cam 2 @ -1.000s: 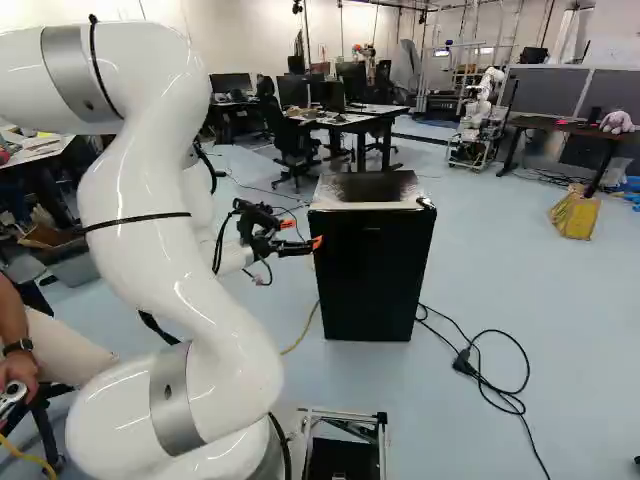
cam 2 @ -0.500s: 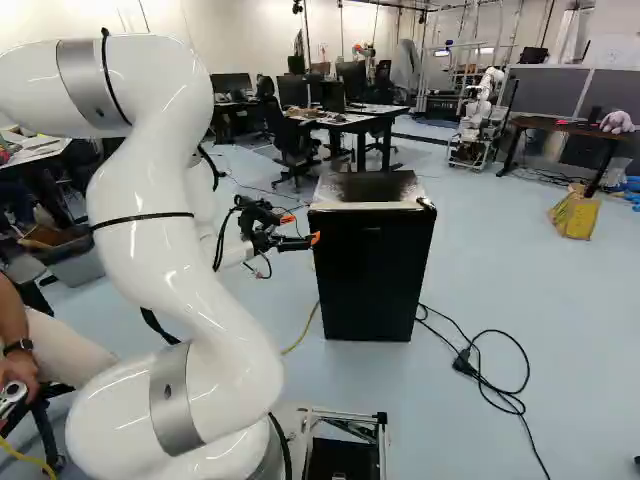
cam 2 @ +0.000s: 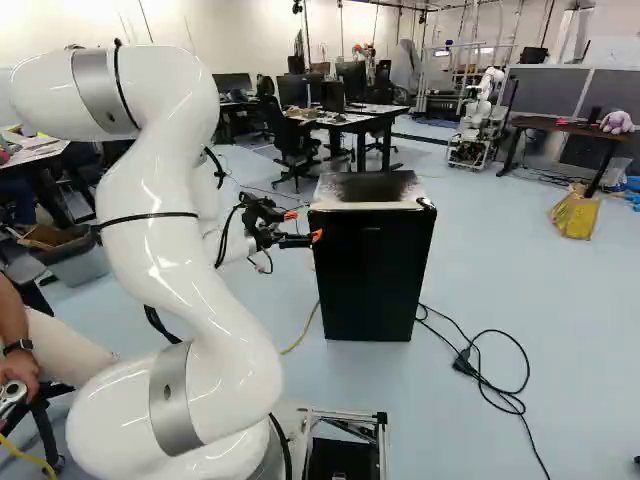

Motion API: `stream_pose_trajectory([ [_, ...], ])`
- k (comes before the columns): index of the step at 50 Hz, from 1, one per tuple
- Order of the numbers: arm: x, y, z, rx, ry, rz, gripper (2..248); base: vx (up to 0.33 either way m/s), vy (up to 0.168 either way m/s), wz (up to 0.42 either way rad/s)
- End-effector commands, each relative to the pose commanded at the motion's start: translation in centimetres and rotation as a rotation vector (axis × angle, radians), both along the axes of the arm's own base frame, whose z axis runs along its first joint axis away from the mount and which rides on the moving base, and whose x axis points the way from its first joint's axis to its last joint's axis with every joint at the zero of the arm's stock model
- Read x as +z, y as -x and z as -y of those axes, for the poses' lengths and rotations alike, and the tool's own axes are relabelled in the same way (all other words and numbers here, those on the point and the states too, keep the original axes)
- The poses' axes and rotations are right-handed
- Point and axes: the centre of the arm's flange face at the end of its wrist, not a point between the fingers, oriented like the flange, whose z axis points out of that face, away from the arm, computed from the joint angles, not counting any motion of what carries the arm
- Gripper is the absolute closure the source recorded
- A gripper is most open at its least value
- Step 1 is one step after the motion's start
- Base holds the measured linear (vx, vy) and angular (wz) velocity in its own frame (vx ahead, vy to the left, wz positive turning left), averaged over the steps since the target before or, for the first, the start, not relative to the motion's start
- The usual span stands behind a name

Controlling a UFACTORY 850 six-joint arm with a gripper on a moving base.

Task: Grab a drink from the fridge

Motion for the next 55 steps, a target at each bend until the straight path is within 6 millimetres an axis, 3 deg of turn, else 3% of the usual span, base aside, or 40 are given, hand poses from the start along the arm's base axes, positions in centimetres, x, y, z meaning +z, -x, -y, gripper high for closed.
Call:
stream_pose_trajectory([
  [22,-0.2,-1.5,0.6,-0.052,-0.011,0.015,3,0.000,0.000,0.000],
  [55,-0.2,-1.7,1.9,-0.128,-0.018,0.015,3,0.000,0.000,0.000],
])
